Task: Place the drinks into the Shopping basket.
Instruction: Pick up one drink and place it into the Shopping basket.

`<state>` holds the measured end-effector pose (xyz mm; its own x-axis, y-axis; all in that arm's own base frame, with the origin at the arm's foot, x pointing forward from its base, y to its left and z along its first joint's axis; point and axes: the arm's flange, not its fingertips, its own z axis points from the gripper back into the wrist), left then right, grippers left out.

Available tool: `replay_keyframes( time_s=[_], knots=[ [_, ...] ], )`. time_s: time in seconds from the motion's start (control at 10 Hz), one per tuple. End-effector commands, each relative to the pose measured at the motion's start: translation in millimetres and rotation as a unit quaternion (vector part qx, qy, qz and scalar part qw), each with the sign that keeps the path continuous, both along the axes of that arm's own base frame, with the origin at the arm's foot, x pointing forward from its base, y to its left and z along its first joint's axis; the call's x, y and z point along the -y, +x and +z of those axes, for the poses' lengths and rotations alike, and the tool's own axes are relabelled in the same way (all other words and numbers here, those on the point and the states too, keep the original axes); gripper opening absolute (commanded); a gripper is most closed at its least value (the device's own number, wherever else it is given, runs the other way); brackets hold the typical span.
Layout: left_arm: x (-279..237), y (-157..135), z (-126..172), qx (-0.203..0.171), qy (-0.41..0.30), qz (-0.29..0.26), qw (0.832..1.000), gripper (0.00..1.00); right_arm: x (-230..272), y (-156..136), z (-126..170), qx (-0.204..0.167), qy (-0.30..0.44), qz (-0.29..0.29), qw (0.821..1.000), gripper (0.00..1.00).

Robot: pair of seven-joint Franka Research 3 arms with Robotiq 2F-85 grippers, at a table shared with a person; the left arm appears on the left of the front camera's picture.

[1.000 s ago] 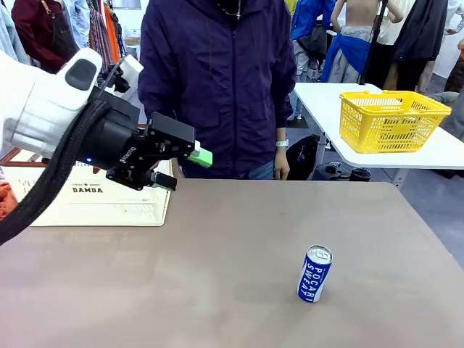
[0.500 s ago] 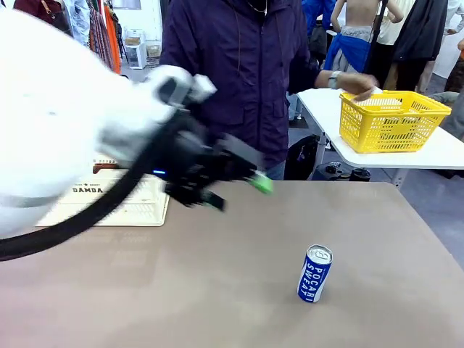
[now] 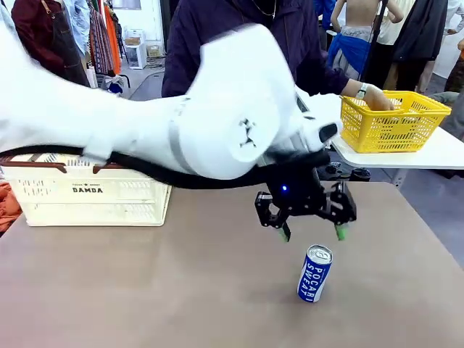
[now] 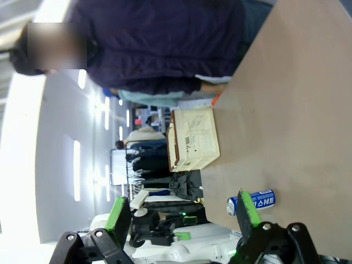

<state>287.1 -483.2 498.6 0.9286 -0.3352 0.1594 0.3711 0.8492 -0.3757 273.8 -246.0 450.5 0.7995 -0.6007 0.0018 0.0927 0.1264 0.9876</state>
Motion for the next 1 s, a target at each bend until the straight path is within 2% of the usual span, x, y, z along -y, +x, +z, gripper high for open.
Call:
replay_keyframes(
  time_s=[0.0,0.3,0.6,0.8,0.9],
  knots=[
    [43,12,2,0.006,0.080,0.025,0.996,1.00,0,0,2,0.011,0.003,-0.002,1.000,1.00],
    [68,11,-35,0.014,0.101,0.043,0.994,1.00,0,0,2,0.011,0.003,-0.002,1.000,1.00],
    [81,14,-58,0.058,0.132,0.079,0.986,1.00,0,0,2,0.011,0.003,-0.002,1.000,1.00],
    [89,20,-77,0.057,0.139,0.078,0.986,1.00,0,0,2,0.011,0.003,-0.002,1.000,1.00],
    [90,22,-84,0.069,0.140,0.080,0.984,1.00,0,0,2,0.011,0.003,-0.002,1.000,1.00]
  ],
)
